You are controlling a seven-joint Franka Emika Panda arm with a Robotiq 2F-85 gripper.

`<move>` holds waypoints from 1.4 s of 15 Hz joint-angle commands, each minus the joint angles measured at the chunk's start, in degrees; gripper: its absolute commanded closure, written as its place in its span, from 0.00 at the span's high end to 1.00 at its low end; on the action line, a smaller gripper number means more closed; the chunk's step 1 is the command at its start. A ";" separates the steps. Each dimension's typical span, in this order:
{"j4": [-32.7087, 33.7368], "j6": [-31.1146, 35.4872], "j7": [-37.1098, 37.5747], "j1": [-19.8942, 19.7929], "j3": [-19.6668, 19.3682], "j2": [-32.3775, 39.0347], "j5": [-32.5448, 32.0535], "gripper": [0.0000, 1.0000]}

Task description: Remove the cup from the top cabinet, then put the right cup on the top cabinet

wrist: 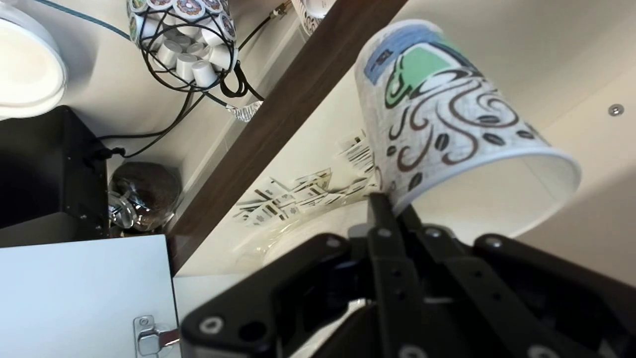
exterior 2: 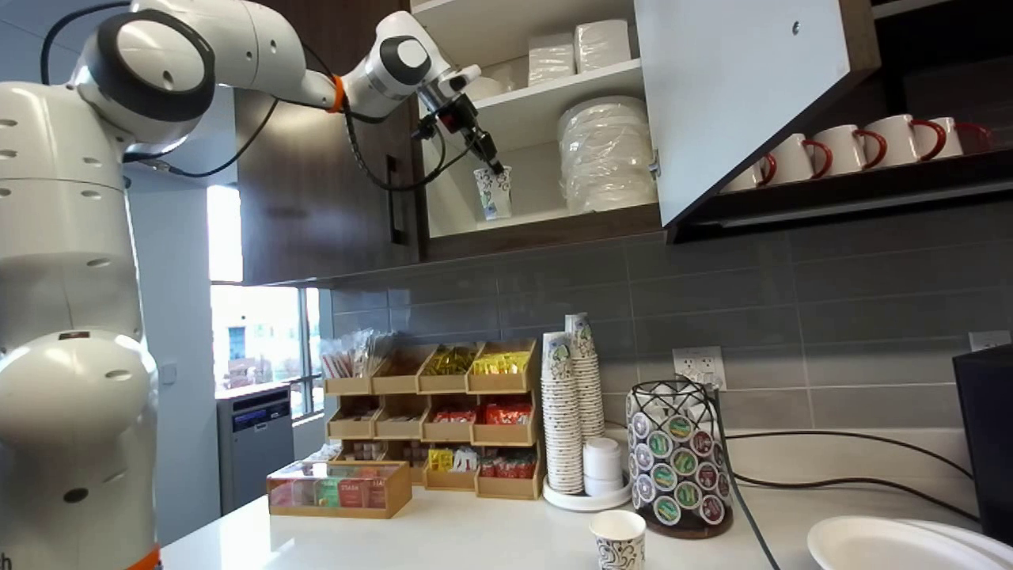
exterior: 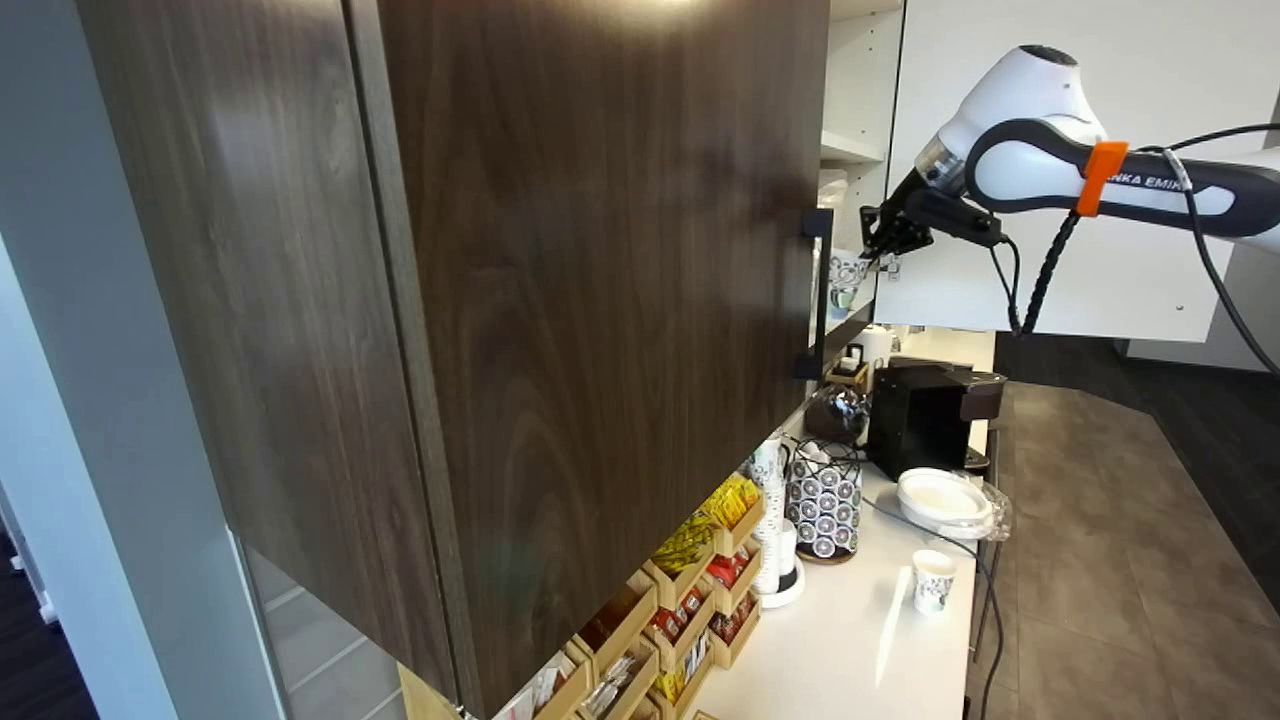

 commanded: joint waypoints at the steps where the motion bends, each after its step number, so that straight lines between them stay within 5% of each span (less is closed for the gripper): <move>1: -4.91 1.02 -1.88 -0.12 -1.49 -5.19 4.02 0.01; 6: -12.91 3.14 -13.26 1.74 -4.53 -13.07 13.36 0.01; 12: -21.37 -3.82 -29.57 4.42 -5.78 -21.57 19.64 0.01; 13: -15.86 -2.18 -25.39 2.45 -4.42 -17.22 17.73 0.04; 21: -19.83 -3.50 -28.58 3.24 -4.72 -20.31 18.31 0.04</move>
